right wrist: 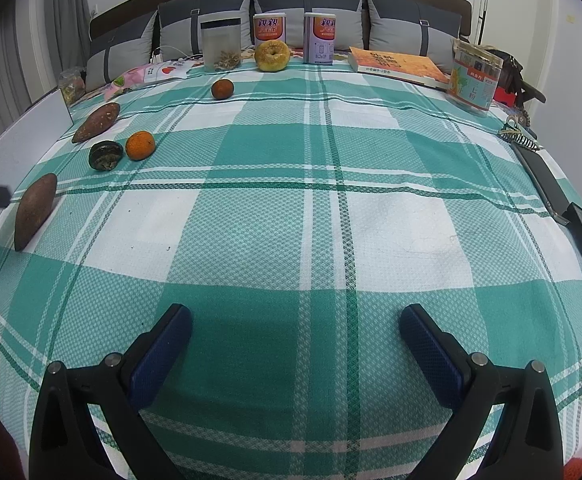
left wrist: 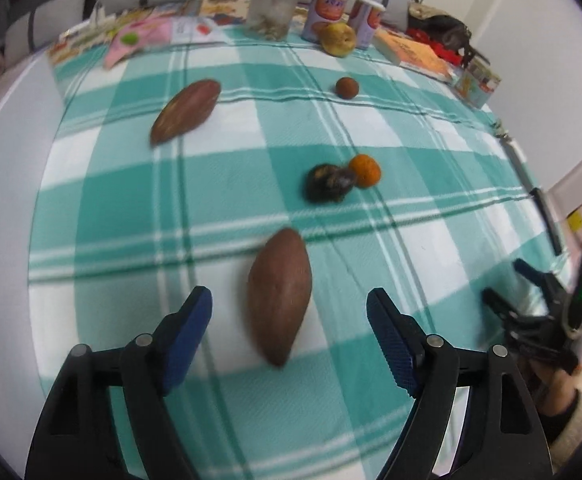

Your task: Organize fruits

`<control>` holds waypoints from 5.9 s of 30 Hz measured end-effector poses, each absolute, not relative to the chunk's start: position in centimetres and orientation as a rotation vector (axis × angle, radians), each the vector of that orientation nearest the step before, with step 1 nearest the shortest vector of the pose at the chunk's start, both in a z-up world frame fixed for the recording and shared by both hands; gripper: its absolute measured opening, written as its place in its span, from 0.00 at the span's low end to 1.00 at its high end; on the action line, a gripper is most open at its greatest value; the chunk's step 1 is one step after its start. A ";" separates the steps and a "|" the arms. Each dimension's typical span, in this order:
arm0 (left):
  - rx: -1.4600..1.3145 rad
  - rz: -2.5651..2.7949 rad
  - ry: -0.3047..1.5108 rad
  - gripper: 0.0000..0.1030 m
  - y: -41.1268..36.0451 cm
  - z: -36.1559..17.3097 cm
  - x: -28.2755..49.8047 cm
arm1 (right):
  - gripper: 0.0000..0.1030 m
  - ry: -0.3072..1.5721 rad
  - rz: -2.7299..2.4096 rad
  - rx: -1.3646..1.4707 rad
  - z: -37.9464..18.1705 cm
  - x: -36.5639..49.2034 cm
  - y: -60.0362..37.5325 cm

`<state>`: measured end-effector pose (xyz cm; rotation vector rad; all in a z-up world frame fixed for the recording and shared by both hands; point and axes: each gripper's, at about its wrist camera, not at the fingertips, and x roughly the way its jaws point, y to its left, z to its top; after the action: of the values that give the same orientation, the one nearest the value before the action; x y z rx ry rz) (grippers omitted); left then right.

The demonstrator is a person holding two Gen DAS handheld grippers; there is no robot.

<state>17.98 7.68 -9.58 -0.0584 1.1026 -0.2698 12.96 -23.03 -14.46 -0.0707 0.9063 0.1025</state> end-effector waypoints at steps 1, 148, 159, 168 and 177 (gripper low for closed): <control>-0.040 -0.255 1.114 0.74 7.3 -10.2 18.6 | 1.00 0.906 0.103 -0.071 -14.5 13.0 -23.0; -0.365 0.120 0.878 0.38 32.8 1.7 6.0 | 0.41 1.077 1.019 -0.178 2.7 17.4 10.3; -0.443 0.361 1.057 0.50 41.3 -6.8 4.1 | 0.41 1.226 1.231 -0.392 -3.1 9.7 24.9; -0.398 0.363 0.926 0.76 39.0 -2.9 3.8 | 0.81 1.089 1.155 -0.280 0.0 11.4 21.7; -0.271 0.131 0.871 0.82 26.0 0.1 6.6 | 0.86 1.016 0.854 -0.189 -2.2 14.0 7.9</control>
<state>6.59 26.03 0.14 -0.2709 0.8706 0.1311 14.02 7.90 -2.17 -0.1895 1.0156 0.8536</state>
